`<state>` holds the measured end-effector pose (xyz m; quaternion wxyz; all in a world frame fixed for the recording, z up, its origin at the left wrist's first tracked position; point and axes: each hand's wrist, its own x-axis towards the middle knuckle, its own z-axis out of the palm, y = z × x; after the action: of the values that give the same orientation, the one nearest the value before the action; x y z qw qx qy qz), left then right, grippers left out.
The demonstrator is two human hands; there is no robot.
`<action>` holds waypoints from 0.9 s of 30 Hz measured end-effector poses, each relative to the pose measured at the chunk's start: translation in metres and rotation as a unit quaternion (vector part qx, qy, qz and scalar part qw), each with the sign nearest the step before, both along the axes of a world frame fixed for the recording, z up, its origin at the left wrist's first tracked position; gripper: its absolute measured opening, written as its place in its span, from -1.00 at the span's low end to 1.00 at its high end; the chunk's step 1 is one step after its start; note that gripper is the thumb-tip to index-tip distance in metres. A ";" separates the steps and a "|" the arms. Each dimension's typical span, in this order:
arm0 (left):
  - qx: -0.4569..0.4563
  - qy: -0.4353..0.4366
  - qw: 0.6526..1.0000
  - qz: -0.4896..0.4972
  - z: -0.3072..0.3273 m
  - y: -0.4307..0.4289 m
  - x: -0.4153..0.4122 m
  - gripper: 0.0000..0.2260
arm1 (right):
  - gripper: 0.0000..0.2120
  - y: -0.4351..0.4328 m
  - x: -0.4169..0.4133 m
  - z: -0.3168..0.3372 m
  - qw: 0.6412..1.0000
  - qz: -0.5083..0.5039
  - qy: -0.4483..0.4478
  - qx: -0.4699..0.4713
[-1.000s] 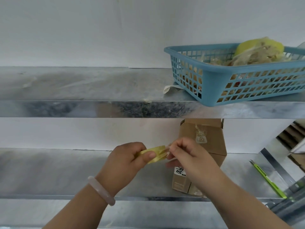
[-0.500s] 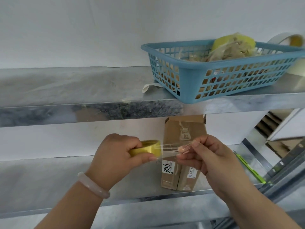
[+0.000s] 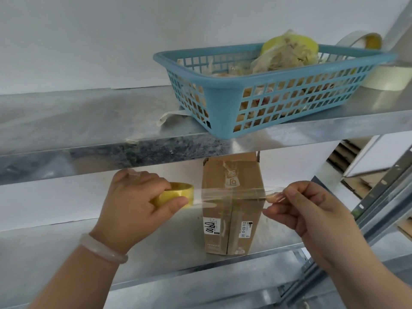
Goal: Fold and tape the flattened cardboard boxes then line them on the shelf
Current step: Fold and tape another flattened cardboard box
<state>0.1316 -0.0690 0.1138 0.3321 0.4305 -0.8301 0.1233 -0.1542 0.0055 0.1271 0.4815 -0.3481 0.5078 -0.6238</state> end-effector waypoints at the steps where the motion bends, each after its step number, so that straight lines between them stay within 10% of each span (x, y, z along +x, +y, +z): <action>1: -0.011 -0.005 1.000 0.011 -0.001 -0.001 -0.002 -0.46 | -0.87 0.000 -0.002 -0.001 1.000 -0.001 0.002 0.005; 15: 0.021 -0.054 0.998 0.038 -0.021 -0.034 -0.019 -0.47 | -0.84 -0.030 -0.026 -0.049 0.996 0.015 -0.043 0.082; 22: 0.042 -0.034 0.999 0.006 -0.027 -0.040 -0.028 -0.51 | -0.52 -0.040 0.001 -0.096 0.992 0.011 -0.116 0.040; 27: 0.049 -0.039 0.998 0.004 -0.028 -0.041 -0.025 -0.57 | -0.75 -0.041 -0.004 -0.114 0.985 -0.068 0.112 0.114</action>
<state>0.1064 -0.1099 0.0856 0.2776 0.4442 -0.8459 0.1006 -0.1578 -0.0355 0.0132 0.4146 -0.3232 0.6486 -0.5504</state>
